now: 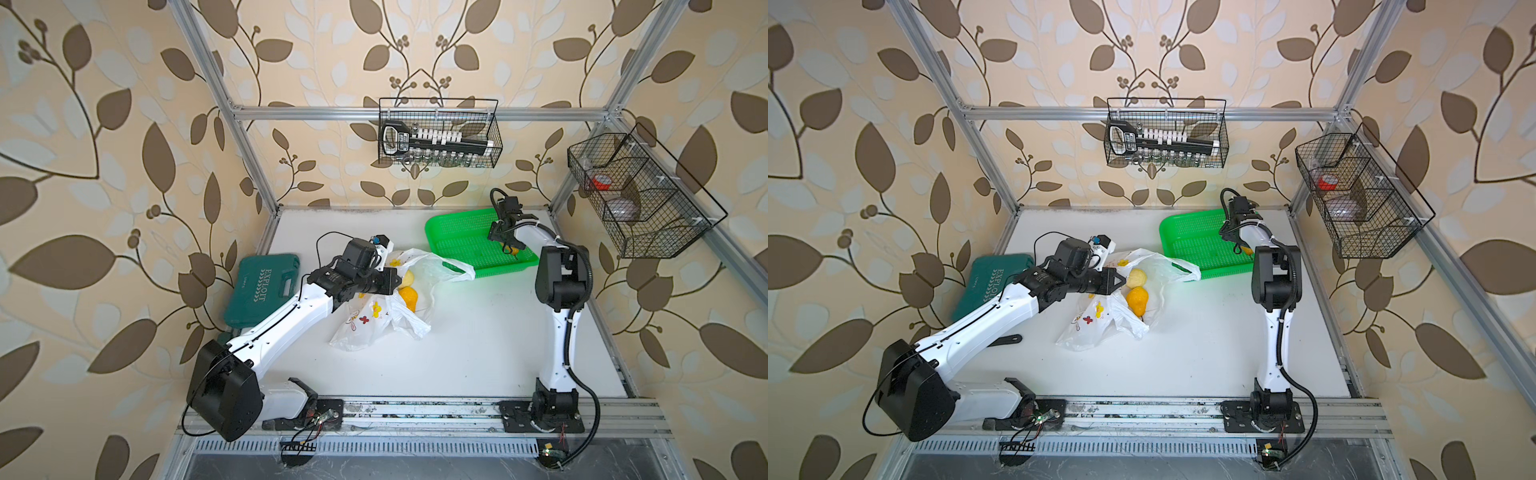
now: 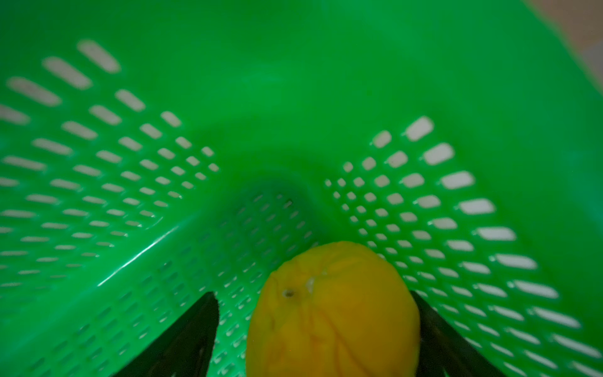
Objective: Place the pears into plastic bags & tie knots
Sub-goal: Pick up the pear from the basket, then place the pear in the plastic bag.
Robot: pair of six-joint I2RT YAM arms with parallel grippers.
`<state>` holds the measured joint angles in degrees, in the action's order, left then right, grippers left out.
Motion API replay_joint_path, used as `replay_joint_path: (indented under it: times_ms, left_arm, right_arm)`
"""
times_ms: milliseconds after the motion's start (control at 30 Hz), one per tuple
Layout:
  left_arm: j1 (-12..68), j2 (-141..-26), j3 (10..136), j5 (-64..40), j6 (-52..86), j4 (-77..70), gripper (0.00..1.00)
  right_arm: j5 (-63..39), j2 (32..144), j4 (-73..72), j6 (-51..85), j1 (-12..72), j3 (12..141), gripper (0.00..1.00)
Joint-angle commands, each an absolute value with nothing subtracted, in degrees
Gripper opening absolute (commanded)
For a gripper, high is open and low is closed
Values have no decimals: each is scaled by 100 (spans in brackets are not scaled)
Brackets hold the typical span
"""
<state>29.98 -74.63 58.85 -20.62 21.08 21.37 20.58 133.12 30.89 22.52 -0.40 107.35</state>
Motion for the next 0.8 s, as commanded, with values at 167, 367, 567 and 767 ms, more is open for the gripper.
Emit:
replay_joint_path:
  times_ms: [167, 367, 567, 767]
  left_arm:
    - [3010, -7418, 5991, -2096, 2099, 2020, 0]
    - [3014, -7479, 6037, -2110, 2038, 2057, 0]
    - [3015, -7431, 6025, -2081, 2037, 2109, 0]
    - [3015, -7308, 6032, -2039, 1990, 2202, 0]
  right_arm:
    - [1631, 12637, 2795, 2202, -47, 10178, 53]
    - [826, 10973, 2180, 2503, 175, 8793, 47]
    - [-171, 8569, 1756, 3004, 853, 7076, 46]
    - [-237, 6469, 2091, 3364, 2200, 5645, 46]
